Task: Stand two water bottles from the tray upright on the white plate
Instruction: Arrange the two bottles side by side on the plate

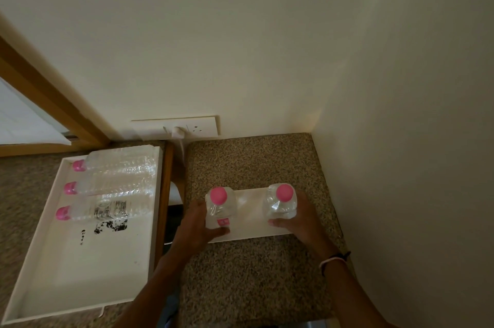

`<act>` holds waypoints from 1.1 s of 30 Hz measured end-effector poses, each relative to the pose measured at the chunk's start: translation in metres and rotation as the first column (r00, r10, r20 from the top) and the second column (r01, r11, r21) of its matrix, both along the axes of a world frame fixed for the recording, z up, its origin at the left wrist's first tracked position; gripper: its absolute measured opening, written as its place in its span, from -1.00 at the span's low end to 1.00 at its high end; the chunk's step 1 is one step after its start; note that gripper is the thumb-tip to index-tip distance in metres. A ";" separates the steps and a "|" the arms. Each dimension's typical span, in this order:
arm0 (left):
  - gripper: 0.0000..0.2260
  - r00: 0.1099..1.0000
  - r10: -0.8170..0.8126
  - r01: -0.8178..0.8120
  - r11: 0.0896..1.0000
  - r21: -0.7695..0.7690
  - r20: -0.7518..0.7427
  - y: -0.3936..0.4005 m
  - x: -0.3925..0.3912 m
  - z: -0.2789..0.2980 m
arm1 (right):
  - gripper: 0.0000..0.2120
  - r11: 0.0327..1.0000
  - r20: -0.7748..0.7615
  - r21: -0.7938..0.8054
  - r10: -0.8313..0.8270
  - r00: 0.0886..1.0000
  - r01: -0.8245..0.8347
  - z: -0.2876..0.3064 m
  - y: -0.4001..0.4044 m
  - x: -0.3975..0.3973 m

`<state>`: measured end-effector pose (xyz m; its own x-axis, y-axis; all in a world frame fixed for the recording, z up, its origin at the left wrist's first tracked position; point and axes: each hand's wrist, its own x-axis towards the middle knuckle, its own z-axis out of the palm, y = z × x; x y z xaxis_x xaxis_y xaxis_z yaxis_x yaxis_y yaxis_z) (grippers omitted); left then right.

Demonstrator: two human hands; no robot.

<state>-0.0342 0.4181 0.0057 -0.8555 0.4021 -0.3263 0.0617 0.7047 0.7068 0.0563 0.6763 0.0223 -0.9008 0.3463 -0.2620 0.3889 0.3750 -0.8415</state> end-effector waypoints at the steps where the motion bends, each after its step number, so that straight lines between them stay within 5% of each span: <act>1: -0.28 1.000 0.002 -0.002 1.000 0.001 0.000 0.000 -0.001 0.000 | -0.34 1.000 0.002 0.008 0.015 1.000 -0.015 0.001 0.001 0.000; 14: -0.34 1.000 -0.016 0.016 1.000 0.007 0.004 -0.002 -0.005 -0.003 | -0.40 1.000 0.042 0.025 0.009 0.999 -0.010 -0.003 0.002 0.000; 20: -0.32 1.000 0.002 -0.002 1.000 0.004 0.020 -0.001 -0.006 -0.005 | -0.23 1.000 0.068 -0.007 -0.001 0.998 0.002 -0.008 0.002 0.000; 33: -0.34 0.997 -0.072 0.072 0.997 0.042 0.001 -0.006 -0.006 0.002 | -0.20 0.997 0.046 -0.001 0.071 0.996 -0.071 0.007 0.005 0.005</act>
